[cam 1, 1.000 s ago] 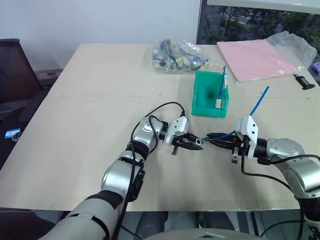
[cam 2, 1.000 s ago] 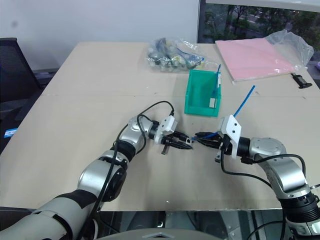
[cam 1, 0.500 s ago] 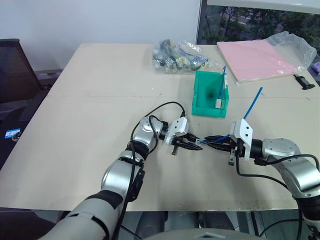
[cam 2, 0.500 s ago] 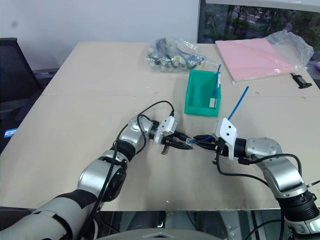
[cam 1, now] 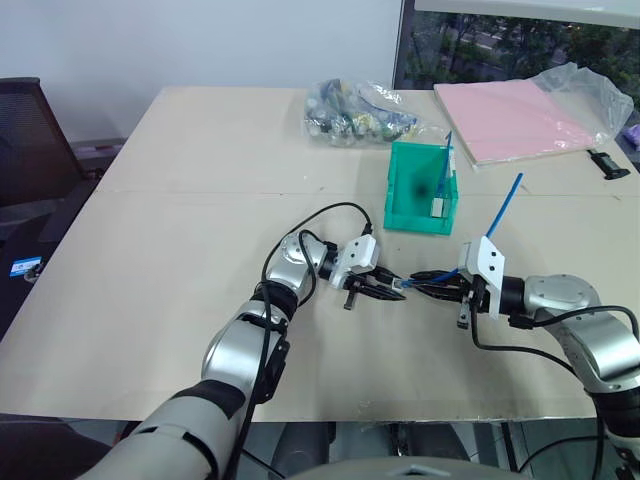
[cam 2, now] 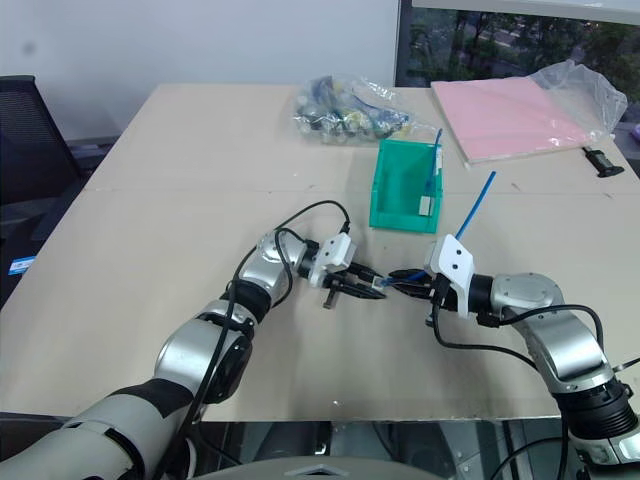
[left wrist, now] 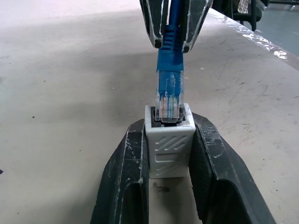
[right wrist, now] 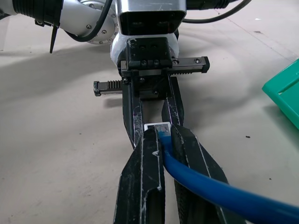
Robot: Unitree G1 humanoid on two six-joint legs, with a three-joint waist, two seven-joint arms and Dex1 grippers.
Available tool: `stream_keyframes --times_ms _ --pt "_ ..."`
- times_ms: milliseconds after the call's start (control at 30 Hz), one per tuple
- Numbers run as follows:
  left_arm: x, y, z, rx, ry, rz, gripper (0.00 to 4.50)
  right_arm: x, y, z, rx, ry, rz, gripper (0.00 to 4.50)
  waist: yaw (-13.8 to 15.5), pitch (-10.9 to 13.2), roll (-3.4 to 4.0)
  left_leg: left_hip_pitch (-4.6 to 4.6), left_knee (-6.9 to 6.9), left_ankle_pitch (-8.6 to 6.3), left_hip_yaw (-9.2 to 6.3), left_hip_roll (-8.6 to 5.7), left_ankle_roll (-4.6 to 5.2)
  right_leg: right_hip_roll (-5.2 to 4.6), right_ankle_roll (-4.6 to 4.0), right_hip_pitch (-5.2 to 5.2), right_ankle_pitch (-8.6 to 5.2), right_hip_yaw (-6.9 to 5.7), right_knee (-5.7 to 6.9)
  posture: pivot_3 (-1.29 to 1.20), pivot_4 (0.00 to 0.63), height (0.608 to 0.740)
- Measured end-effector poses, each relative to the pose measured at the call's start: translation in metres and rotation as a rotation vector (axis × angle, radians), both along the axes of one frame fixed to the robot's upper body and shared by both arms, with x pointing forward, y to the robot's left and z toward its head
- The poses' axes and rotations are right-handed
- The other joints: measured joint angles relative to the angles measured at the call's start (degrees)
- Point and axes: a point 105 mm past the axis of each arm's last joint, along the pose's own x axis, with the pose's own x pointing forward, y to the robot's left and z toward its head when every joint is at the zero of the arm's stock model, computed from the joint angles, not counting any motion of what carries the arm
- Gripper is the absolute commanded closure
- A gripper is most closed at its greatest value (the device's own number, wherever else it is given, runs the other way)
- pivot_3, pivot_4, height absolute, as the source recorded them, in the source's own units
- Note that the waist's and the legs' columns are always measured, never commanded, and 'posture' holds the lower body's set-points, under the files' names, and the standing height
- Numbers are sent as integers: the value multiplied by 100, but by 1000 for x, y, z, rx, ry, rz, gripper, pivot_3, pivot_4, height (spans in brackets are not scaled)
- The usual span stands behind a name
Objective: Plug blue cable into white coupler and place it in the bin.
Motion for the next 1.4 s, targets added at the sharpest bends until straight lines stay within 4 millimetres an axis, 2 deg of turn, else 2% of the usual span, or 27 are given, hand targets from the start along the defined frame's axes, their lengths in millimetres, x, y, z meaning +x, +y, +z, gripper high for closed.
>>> stream_keyframes --times_ms 333,1400 --pt "1 1 0 11 -7 -1 3939 3 10 9 -3 -11 11 4500 -6 0 0 1 3 0 -3 0 0 1 0 1 0 -1 3 0 150 740" --pt "1 0 1 16 -17 -1 3939 3 11 13 -76 15 -10 4500 -5 -1 -1 1 5 0 -5 0 0 0 0 2 0 -2 4 0 150 740"
